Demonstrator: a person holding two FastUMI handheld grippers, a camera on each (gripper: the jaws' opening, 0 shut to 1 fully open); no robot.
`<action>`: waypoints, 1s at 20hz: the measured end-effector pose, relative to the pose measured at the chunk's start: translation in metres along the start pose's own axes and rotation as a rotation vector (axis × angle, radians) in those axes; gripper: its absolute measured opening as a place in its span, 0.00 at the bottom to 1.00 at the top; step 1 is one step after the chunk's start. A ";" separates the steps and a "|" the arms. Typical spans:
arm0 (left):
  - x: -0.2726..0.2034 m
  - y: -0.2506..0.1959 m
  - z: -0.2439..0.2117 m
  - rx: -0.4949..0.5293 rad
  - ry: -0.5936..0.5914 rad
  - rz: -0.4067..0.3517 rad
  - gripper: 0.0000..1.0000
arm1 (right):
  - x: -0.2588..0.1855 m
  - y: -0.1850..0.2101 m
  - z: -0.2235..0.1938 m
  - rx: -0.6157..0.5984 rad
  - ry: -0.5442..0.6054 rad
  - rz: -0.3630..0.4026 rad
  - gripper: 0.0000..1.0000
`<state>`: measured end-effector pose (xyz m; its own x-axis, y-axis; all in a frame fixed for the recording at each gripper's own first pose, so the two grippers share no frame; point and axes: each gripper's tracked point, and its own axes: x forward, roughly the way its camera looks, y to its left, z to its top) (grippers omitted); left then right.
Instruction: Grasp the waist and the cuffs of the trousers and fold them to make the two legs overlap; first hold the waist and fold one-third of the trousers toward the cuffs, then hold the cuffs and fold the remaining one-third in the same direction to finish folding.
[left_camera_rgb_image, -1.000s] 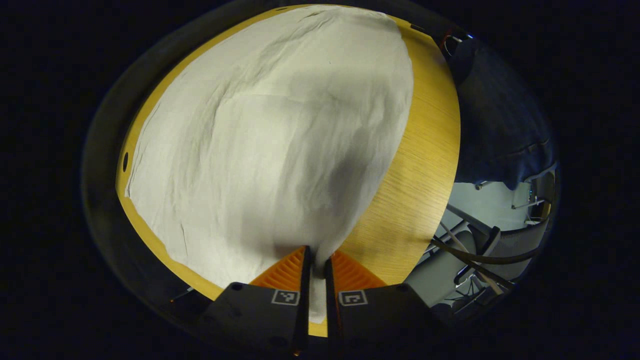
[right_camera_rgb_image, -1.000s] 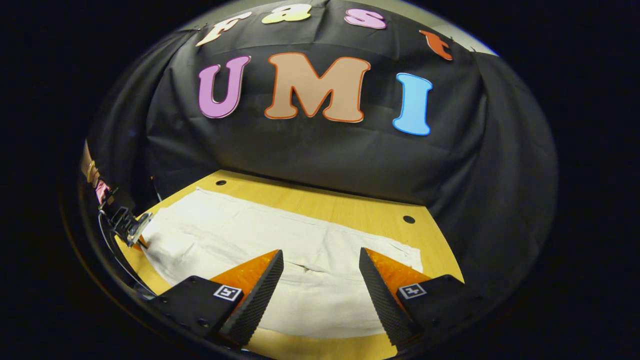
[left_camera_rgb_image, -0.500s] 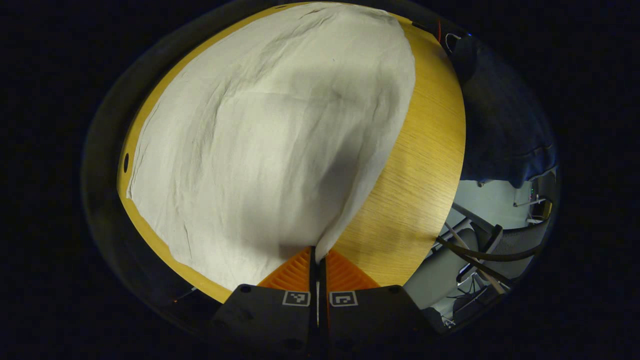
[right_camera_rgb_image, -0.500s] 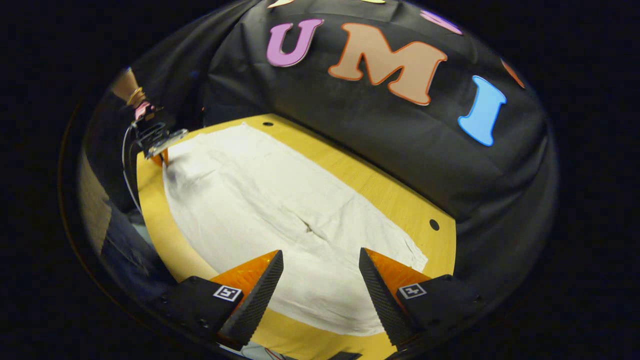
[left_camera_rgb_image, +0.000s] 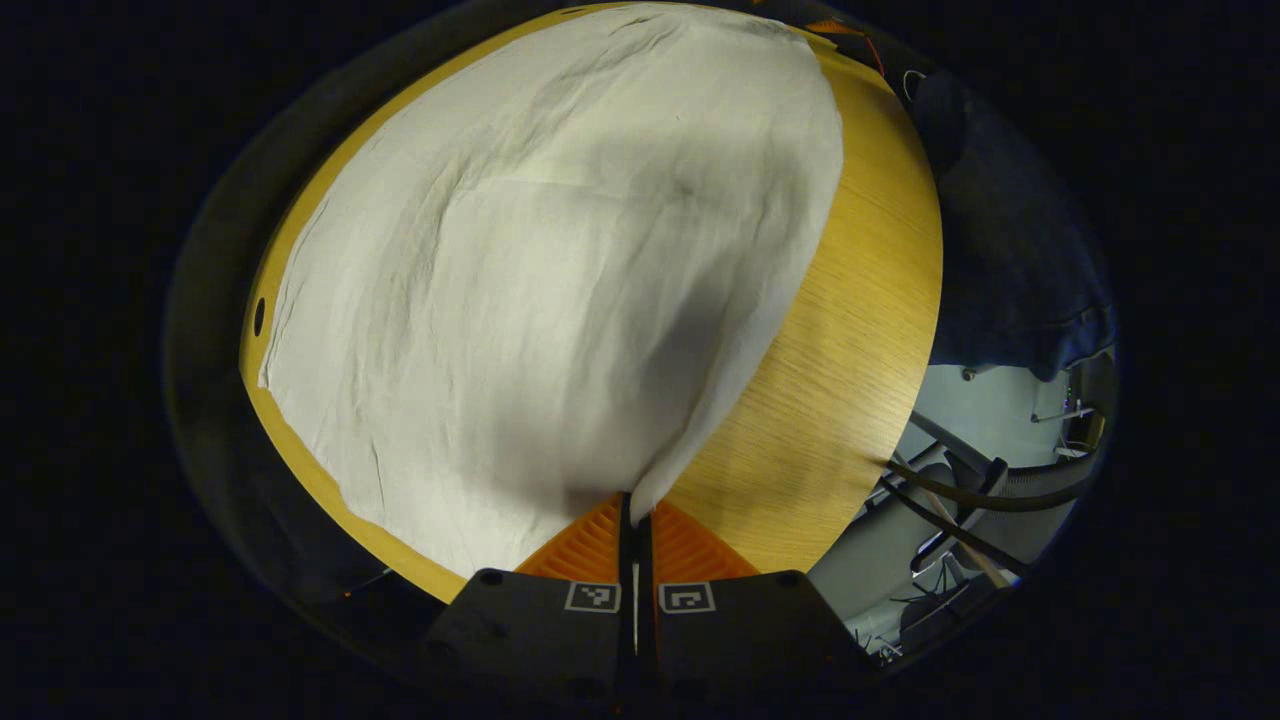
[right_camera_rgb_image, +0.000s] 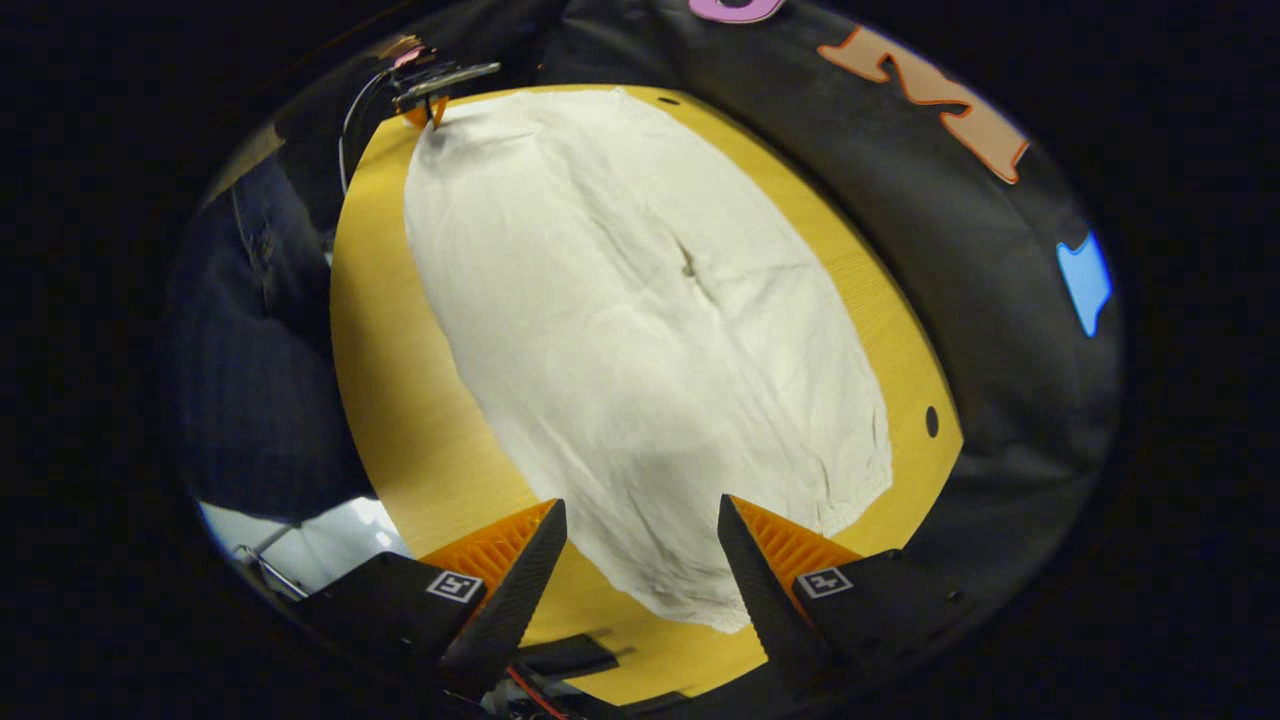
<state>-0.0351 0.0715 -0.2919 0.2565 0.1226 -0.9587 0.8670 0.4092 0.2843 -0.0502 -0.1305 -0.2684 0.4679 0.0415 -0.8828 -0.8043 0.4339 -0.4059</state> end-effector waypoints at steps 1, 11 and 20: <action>0.000 -0.002 -0.001 0.000 0.002 0.003 0.00 | 0.005 0.003 -0.010 -0.021 0.042 0.024 0.98; 0.003 -0.002 0.002 -0.013 0.028 0.000 0.00 | 0.036 0.019 -0.048 -0.121 0.230 0.182 0.98; 0.003 -0.001 0.001 -0.008 0.035 -0.016 0.00 | 0.042 0.016 -0.047 -0.086 0.261 0.202 0.75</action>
<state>-0.0341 0.0704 -0.2954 0.2273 0.1477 -0.9626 0.8676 0.4182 0.2690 -0.0609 -0.1644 -0.3234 0.1949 -0.1178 -0.9737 -0.9043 0.3628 -0.2249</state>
